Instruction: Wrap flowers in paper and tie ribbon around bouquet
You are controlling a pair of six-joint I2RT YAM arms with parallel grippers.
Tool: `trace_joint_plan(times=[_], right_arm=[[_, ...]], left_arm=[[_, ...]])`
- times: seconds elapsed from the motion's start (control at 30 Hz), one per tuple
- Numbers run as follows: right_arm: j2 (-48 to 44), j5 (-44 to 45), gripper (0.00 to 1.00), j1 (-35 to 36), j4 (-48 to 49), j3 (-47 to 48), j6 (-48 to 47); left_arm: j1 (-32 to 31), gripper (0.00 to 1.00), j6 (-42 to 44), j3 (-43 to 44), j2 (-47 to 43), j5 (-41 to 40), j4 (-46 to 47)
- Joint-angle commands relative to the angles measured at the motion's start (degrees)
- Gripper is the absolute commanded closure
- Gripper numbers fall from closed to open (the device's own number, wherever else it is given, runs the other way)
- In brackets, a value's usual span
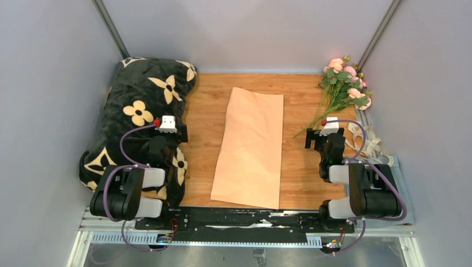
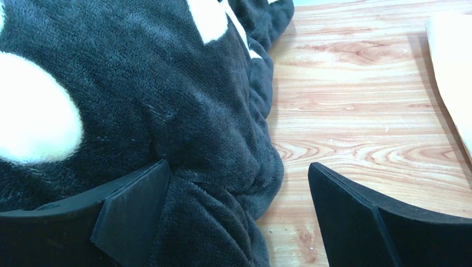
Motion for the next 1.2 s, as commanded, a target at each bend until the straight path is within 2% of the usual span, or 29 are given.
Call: trace_joint_plan(times=[0.0,0.1,0.2,0.27,0.33,0.4,0.47,0.53,0.57,0.6,0.7,0.8,0.9,1.03,1.17], right_arm=[[-5.51,0.75,0.01,0.16,-7.64,3.86,-0.15],[-10.79,2.67,0.01,-0.11,-23.55,10.96,4.72],[-10.91,-6.11,0.06,-0.5,-38.77,18.99,10.14],[-8.28,-13.52,0.14,-0.43,-46.84,25.03,11.23],[-4.75,-19.16,0.23,-0.29,-55.43,31.27,11.59],[-1.14,-21.88,0.29,-0.08,-62.03,36.59,12.69],[1.9,-24.76,0.33,0.14,-64.36,40.09,13.5],[4.82,-25.17,0.35,0.53,-65.46,43.36,15.1],[6.48,-25.13,0.37,0.68,-66.21,44.8,16.02],[8.8,-25.75,0.38,0.8,-67.07,46.91,16.66],[14.84,-27.51,0.38,0.74,-67.65,51.11,16.98],[22.13,-29.54,0.38,3.26,-68.81,56.85,17.35],[30.02,-32.76,0.38,4.18,-70.18,63.13,18.08],[39.04,-36.13,0.39,4.84,-70.68,71.37,19.56],[44.56,-38.53,0.46,5.44,-71.15,75.75,20.12]], left_arm=[[0.77,0.0,-0.88,0.23,1.03,-0.68,-2.7],[0.77,0.0,-0.77,0.27,1.01,-0.4,-2.86],[1.15,0.0,-0.46,0.57,0.79,1.41,-3.36],[2.02,0.0,-0.19,3.34,-1.47,4.95,-9.77],[2.29,0.0,1.18,12.64,-5.6,9.94,-28.42],[2.21,0.02,7.15,21.3,-8.32,19.9,-41.62],[2.09,0.07,12.38,28.44,-10.95,29.72,-54.25],[0.63,0.12,17.96,36.85,-11.62,37.12,-72.65],[-1.35,0.13,22.77,42.5,-11.08,38.52,-85.25],[-5.08,0.13,25.89,45.45,-10.53,38.37,-93.82],[-15.76,0.13,32.53,46.5,-11.04,36.5,-107.74],[-22.75,0.12,33.7,44.55,-11.29,31.83,-111.6],[-26.7,0.12,33.81,41.94,-10.18,27.35,-111.62],[-31.57,0.12,36.82,38.77,-7.07,29.44,-111.6],[-33.97,0.12,41.74,35.42,-6.11,32.59,-110.4]])
